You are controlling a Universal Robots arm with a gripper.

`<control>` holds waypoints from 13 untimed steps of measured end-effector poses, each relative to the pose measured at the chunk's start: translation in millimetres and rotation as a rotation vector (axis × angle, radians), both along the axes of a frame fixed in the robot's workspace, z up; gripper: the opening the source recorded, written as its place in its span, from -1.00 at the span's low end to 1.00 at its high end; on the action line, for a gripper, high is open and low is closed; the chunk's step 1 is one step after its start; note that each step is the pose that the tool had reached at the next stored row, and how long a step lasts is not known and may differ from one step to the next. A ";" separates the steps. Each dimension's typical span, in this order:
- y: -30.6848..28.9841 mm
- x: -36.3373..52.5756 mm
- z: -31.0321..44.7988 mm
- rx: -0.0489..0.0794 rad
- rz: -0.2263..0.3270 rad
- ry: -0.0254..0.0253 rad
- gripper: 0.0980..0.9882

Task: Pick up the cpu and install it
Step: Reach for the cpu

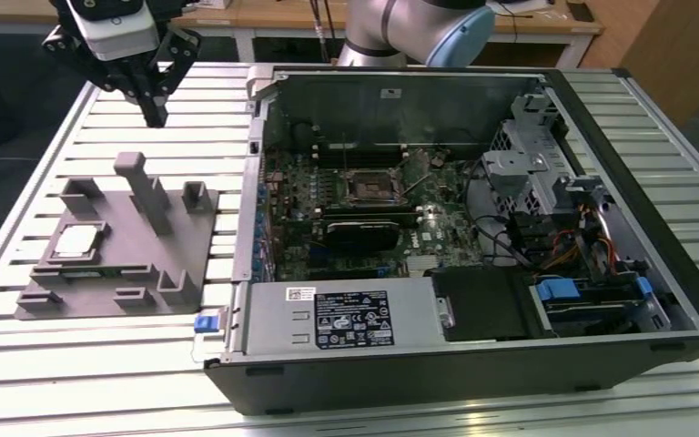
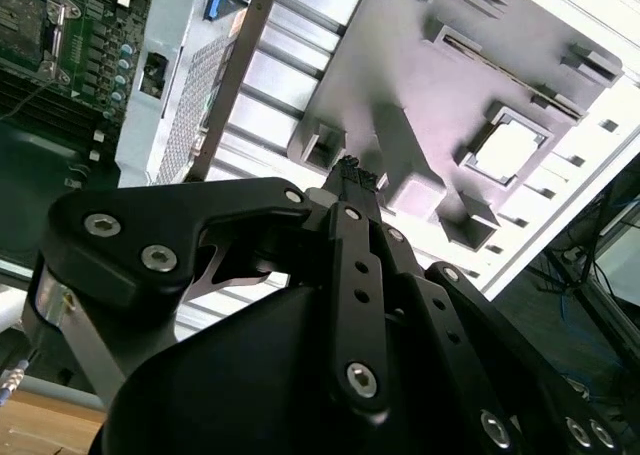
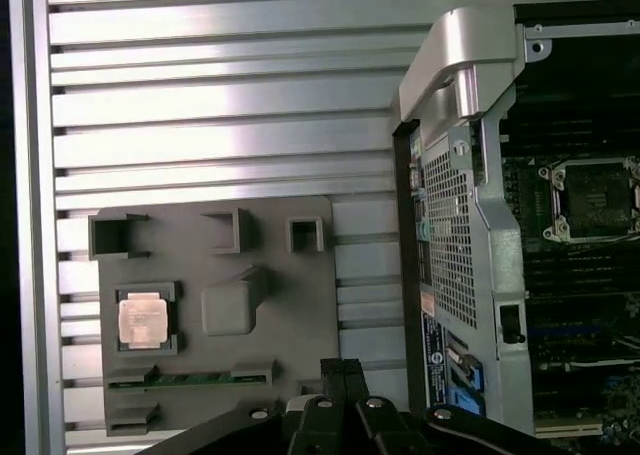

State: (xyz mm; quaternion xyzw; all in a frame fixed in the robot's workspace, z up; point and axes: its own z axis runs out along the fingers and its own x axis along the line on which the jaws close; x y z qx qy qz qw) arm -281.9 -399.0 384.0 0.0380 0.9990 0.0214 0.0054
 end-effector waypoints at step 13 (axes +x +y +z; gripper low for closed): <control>0.0 -17.6 -0.8 0.000 0.000 0.0013 -0.98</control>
